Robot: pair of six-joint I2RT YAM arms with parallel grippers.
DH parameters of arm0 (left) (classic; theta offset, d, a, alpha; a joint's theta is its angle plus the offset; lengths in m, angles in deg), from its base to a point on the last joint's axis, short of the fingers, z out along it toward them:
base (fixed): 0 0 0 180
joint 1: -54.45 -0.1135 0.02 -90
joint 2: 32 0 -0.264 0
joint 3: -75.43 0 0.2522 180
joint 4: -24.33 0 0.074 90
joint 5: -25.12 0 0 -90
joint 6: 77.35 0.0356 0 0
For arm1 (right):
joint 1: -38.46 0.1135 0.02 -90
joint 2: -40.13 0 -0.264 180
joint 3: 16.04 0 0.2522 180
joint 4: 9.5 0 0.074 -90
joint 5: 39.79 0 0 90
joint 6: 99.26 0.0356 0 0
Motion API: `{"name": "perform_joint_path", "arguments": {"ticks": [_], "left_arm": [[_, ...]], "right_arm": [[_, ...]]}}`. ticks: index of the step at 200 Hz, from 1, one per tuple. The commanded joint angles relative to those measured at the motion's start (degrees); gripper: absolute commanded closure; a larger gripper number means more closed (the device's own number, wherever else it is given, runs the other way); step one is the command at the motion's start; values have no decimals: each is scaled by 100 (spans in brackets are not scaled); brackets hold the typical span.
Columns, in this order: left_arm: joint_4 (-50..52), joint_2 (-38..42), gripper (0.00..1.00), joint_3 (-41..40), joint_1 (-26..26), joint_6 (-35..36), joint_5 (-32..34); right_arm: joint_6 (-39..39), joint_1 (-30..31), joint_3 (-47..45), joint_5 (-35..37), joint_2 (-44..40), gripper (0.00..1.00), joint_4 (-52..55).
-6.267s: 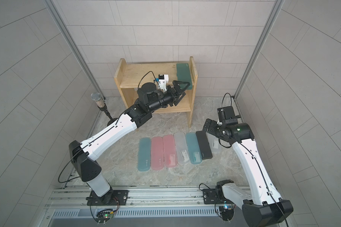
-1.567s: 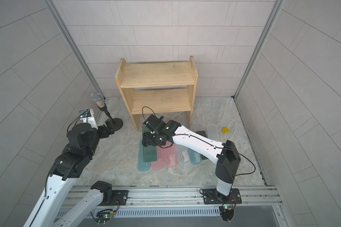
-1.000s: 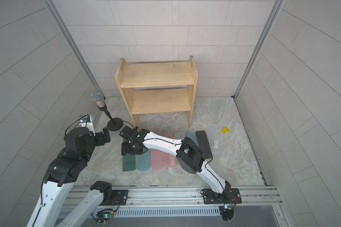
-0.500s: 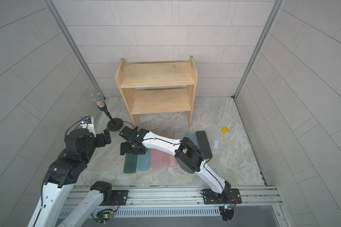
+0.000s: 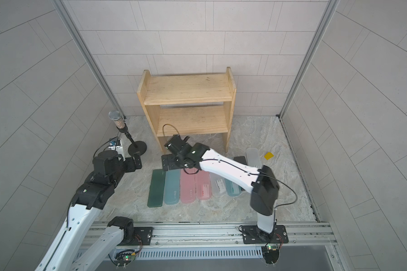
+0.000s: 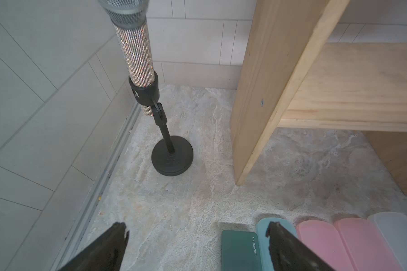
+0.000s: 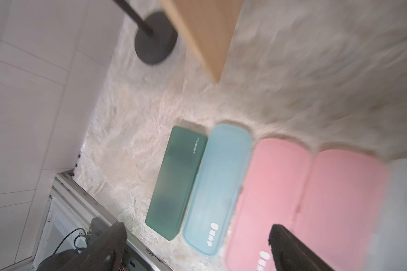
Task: Remove the pencil cases from the shelf
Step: Place the pencil case at the center of the board, then reset both arms
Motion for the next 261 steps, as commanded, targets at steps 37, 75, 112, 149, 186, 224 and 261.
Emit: {"name": "perform_joint_path", "arguments": {"ticks": [37,75,112,149,186,224,261], "left_arm": [[-3176,-856,0,-1384,-676,-69,-471],[-4305,-1936,0,-1605,-862,54,-262],[-6246,-2791,0,-2261,-864,69,-192],[-6887,-3269,0,-2344,-876,286,-3],[-7101,-3735,0,-2325,-876,365,-256],[-8297,-4696,0,-2453,-869,542,-607],[-7785,-4404,0,-2447,-873,503,-504]], "right_arm": [[-1740,-3021,-2275,486,-2468,0,180],[-2659,-4598,-2980,324,-2339,0,-617],[-3548,-5235,-4466,45,-2247,0,-3365],[-3778,-5396,-5614,-24,-1651,0,-5876],[-3707,-5520,-6083,62,-1257,0,-6695],[-3738,-5522,-7467,-65,-637,0,-9765],[-3736,-5522,-7606,43,-625,0,-10025]]}}
